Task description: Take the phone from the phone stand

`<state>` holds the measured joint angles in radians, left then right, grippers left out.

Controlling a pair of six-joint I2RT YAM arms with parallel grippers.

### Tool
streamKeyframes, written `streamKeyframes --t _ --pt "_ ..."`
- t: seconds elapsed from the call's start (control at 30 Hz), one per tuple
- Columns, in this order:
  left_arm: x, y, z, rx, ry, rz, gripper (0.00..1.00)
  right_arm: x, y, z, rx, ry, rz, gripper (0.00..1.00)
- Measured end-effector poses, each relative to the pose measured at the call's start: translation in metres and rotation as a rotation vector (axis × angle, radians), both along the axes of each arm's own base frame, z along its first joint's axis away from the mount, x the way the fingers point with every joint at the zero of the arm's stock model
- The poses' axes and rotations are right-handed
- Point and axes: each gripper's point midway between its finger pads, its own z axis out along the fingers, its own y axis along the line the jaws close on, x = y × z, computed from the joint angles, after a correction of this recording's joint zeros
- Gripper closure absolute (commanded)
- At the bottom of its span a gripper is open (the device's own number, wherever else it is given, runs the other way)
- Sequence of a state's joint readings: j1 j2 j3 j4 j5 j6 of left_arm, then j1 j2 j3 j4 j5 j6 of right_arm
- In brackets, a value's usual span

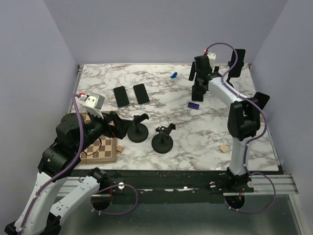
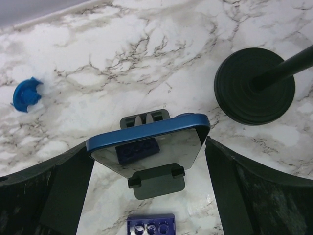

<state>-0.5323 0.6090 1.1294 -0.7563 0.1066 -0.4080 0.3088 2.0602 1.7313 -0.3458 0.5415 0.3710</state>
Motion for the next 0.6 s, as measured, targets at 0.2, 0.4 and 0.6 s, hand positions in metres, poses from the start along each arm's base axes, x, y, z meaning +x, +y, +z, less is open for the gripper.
streamKeyframes --t 0.2,0.4,0.6 --pt "0.001 -0.005 -0.001 -0.008 0.003 -0.02 0.01 -0.003 -0.003 -0.013 0.018 0.036 0.125 0.03" --pt "0.0 -0.008 -0.003 -0.01 0.016 -0.035 0.01 0.004 -0.006 -0.01 0.052 0.02 0.19 0.08" --pt "0.0 -0.009 -0.003 -0.018 0.019 -0.039 0.02 0.009 0.002 -0.006 0.074 0.002 0.244 0.18"
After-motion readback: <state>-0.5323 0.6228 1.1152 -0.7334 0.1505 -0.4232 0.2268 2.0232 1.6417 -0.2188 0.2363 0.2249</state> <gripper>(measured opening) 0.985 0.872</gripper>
